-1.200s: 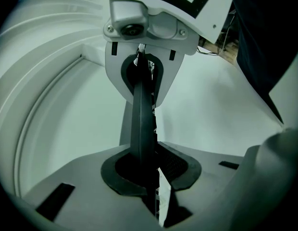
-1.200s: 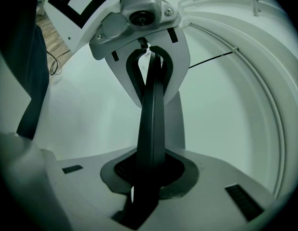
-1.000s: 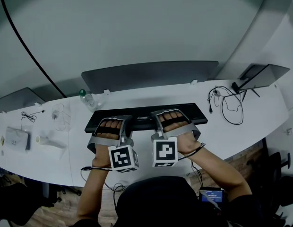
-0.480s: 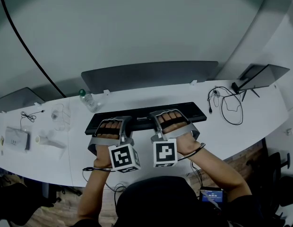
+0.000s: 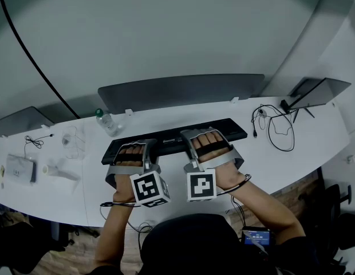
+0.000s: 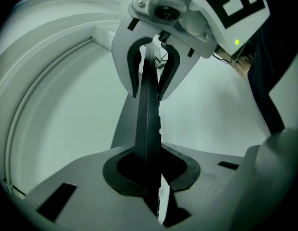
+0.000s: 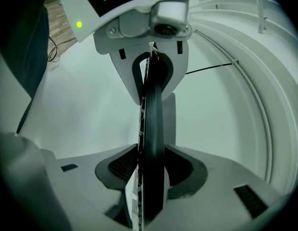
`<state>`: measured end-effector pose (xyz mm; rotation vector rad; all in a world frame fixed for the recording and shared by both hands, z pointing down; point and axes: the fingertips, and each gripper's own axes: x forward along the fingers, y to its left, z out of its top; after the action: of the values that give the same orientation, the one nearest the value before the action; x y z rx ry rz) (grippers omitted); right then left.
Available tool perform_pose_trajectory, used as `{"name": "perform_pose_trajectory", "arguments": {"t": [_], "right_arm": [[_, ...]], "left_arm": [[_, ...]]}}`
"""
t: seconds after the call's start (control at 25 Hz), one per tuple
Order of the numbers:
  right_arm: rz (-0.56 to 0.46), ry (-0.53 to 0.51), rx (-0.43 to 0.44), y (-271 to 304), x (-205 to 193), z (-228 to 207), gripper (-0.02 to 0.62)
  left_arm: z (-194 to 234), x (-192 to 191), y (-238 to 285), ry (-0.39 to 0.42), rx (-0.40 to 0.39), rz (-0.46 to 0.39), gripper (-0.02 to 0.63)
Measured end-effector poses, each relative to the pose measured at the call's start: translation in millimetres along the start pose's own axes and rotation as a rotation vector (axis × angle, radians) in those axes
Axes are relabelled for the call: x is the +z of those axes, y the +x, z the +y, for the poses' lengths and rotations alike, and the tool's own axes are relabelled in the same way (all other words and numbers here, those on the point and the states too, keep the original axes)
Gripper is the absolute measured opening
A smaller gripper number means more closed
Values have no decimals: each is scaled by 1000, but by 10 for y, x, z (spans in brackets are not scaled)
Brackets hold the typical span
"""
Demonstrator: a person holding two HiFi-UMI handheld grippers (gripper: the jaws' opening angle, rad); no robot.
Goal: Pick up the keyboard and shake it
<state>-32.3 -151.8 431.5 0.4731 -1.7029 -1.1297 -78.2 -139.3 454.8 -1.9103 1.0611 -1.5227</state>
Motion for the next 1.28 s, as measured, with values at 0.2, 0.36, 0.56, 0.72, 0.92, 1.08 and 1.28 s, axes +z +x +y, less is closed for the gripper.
{"name": "perform_pose_trajectory", "arguments": {"t": [0.2,0.36,0.56,0.72,0.92,1.08,1.28], "right_arm": [[17,-17,-10,-53,-86,-59,184],[14,5,-39,-98,-123,-143,183],[8,54,-83,-202,-179,-296,181],[-8,103,-105,-250,-183,-415,172],[-36,178,-87,-263,-174,-426,166],[-56,240,-79,-263,-188,-432,166],[-99,365,-57,-287,-230,-490,166]], "left_arm": [[27,-126,42,-10,-7,26,81],[78,-276,87,-51,0,53,81],[87,-479,119,-126,0,84,81],[129,-606,123,-200,3,88,81],[234,-604,65,-287,15,47,81],[317,-549,5,-369,24,-11,81],[456,-429,-97,-491,45,-117,81]]}}
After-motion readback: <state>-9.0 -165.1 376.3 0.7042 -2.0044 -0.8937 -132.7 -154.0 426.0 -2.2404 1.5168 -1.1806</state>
